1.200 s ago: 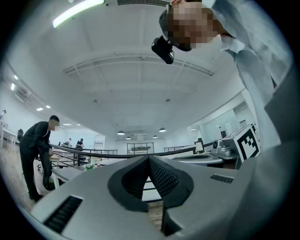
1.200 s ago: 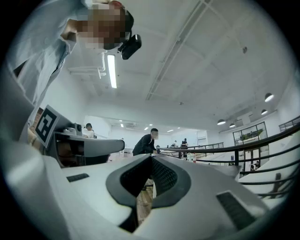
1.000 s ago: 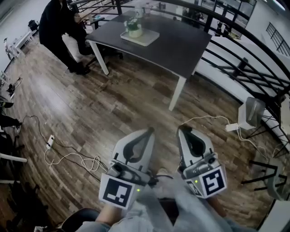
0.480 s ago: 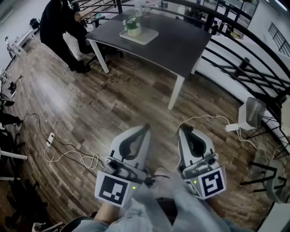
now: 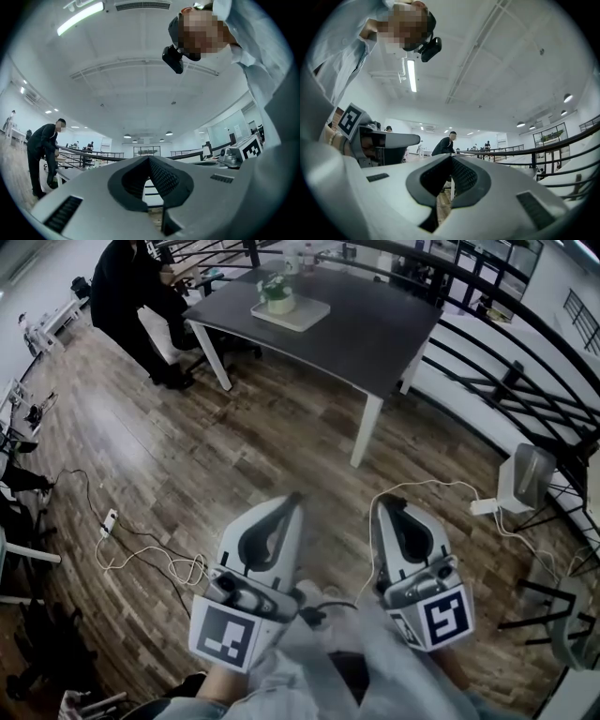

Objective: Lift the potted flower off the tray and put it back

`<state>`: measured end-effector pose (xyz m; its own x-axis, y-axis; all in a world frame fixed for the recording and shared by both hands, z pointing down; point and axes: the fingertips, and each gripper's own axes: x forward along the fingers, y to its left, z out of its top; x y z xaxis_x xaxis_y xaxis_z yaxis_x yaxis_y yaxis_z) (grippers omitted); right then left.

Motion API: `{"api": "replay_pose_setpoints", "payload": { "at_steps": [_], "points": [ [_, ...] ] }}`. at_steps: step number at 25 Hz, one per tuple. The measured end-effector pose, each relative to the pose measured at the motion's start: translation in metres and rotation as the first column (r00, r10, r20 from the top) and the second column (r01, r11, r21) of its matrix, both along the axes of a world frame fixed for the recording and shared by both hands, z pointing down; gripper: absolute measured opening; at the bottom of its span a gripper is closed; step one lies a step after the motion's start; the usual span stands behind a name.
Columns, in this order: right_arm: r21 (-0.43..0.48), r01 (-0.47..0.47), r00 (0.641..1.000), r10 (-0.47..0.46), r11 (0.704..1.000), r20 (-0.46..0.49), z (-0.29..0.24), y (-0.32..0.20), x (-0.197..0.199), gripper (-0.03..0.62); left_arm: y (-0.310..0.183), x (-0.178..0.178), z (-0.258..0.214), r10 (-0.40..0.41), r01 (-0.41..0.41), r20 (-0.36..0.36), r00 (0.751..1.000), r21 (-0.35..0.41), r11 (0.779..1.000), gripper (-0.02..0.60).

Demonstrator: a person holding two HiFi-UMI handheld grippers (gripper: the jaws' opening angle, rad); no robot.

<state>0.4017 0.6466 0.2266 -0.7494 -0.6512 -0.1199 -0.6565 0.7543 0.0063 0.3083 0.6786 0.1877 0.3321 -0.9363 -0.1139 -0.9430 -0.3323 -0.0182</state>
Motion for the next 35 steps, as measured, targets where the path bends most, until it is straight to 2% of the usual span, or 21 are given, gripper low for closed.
{"api": "replay_pose_setpoints", "payload": {
  "at_steps": [6,15,23,35],
  "points": [
    [-0.003,0.024,1.000,-0.024,1.000,0.006,0.001,-0.005,0.005,0.000,-0.003,0.007,0.003,-0.013,0.013,-0.003,1.000,-0.001,1.000,0.002],
    [0.011,0.002,1.000,-0.001,1.000,-0.027,0.012,-0.024,-0.009,0.000,-0.029,0.006,0.022,0.063,-0.064,-0.019,0.998,-0.031,0.997,0.002],
    [-0.021,-0.038,0.998,0.037,0.999,-0.058,0.017,-0.070,-0.045,0.000,-0.077,-0.043,0.030,0.080,-0.081,-0.020,0.997,-0.051,0.995,0.002],
    [0.024,-0.038,0.998,0.039,0.999,-0.048,-0.002,-0.144,-0.136,0.000,-0.152,-0.135,0.016,0.081,-0.081,-0.001,0.997,-0.036,0.996,0.002]
  ]
}}
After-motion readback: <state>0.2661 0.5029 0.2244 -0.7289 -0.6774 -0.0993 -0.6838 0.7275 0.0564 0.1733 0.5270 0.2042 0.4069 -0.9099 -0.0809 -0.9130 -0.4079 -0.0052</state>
